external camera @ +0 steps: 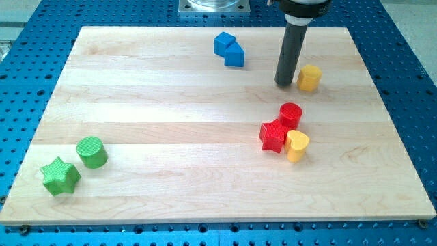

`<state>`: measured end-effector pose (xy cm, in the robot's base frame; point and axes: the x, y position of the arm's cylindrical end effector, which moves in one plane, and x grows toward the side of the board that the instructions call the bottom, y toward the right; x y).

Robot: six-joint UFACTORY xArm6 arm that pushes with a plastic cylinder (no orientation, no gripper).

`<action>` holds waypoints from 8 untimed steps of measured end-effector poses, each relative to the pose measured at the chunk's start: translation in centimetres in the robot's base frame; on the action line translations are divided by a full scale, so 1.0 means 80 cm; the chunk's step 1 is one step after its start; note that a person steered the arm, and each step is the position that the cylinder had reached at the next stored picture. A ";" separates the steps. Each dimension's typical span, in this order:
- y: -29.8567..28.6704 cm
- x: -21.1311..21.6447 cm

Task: Push the red and the yellow blocks together

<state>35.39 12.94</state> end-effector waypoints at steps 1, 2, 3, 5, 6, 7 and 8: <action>-0.004 -0.025; -0.011 -0.087; 0.028 -0.118; 0.139 -0.116; 0.149 -0.095; 0.148 -0.074; 0.108 -0.065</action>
<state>30.18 21.62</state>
